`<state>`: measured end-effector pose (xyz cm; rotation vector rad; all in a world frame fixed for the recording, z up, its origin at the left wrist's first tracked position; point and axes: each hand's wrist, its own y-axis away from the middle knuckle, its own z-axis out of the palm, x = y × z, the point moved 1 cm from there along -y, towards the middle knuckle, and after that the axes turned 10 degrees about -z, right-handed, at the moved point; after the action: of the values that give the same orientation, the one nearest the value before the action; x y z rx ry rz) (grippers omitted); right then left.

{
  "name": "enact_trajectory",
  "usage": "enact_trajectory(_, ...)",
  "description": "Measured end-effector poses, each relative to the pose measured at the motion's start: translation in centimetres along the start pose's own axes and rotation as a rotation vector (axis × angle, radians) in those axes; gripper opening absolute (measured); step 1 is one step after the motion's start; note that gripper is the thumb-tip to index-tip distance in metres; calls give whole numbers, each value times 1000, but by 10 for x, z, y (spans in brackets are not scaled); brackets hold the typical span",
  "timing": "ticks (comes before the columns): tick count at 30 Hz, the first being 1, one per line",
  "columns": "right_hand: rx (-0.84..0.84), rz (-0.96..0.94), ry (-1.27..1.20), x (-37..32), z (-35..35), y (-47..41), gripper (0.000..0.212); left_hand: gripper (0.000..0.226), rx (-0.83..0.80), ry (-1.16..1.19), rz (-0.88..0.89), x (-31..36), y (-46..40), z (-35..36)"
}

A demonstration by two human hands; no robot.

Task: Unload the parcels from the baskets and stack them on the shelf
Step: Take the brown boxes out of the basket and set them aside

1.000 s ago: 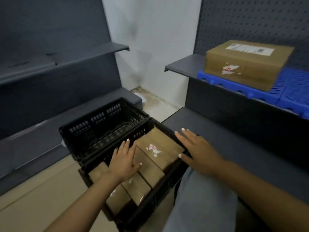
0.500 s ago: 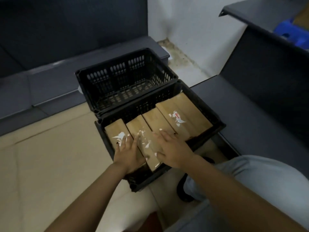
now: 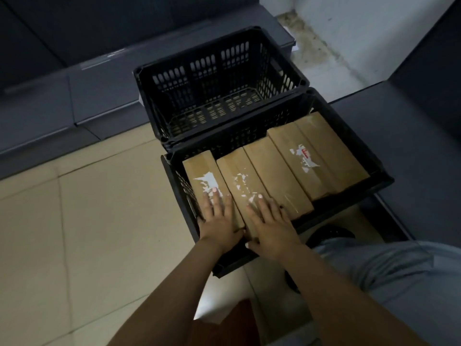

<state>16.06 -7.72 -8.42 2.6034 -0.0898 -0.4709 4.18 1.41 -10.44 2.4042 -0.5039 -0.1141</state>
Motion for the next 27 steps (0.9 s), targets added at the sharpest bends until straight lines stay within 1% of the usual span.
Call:
enact_trajectory(3,-15,0,26,1,0,-10,98,104,3,-66,-21,4,-2,3)
enact_trajectory(8,-17,8,22,4,-2,-21,106,110,44,-170,-6,-2,-4,14)
enact_trajectory(13,-5,-9,23,-2,2,-24,103,113,10,-168,-18,-2,-5,17)
enact_trajectory(19,65,-25,-18,-2,2,-22,114,118,-14,-232,-67,-2,-4,17)
enact_trajectory(21,83,-18,-15,-2,1,-21,115,120,-21,-247,-80,-3,-5,16)
enact_trajectory(27,52,-21,-24,-2,0,-19,112,120,-84,-339,-134,4,-3,10)
